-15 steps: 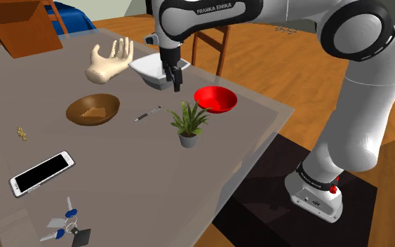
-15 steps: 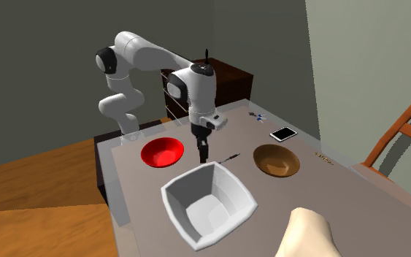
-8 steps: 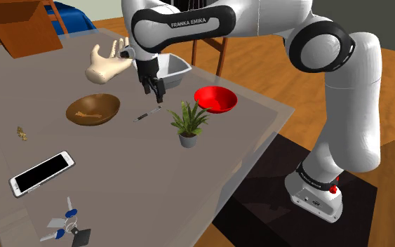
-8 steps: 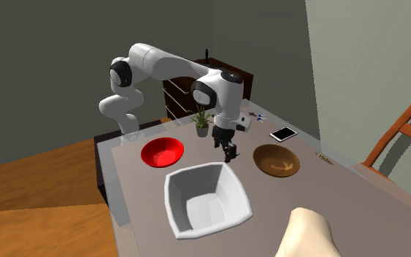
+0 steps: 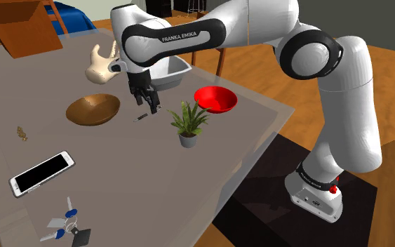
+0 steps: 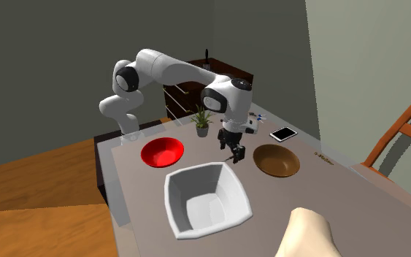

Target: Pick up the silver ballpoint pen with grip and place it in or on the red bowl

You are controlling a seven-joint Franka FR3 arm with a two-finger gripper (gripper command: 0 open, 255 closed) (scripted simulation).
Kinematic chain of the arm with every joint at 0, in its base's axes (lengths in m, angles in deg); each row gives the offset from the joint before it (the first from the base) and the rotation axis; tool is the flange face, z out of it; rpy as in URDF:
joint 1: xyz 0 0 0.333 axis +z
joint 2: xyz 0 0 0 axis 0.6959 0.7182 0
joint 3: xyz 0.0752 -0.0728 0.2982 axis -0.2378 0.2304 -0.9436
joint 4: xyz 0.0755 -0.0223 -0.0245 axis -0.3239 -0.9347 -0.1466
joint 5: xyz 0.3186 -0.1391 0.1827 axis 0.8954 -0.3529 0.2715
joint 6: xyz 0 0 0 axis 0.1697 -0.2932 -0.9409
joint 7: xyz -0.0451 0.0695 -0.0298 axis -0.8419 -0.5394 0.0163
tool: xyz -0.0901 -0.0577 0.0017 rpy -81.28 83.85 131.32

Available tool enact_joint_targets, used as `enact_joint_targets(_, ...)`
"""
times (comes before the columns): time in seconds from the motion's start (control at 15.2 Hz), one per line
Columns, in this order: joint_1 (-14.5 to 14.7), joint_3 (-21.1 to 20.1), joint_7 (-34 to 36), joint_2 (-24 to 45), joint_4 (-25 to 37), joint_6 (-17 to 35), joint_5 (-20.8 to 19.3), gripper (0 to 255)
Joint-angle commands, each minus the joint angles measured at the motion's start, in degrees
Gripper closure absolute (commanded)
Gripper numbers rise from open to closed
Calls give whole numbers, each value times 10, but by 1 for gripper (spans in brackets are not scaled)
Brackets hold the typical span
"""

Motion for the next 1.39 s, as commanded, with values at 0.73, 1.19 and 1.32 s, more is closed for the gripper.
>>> enact_joint_targets(0.73,-2,0,0,-1,-30,29,0,255)
enact_joint_targets(1.19,-2,0,-1,-4,-34,30,0,255)
enact_joint_targets(1.32,-2,0,0,-3,-24,22,0,255)
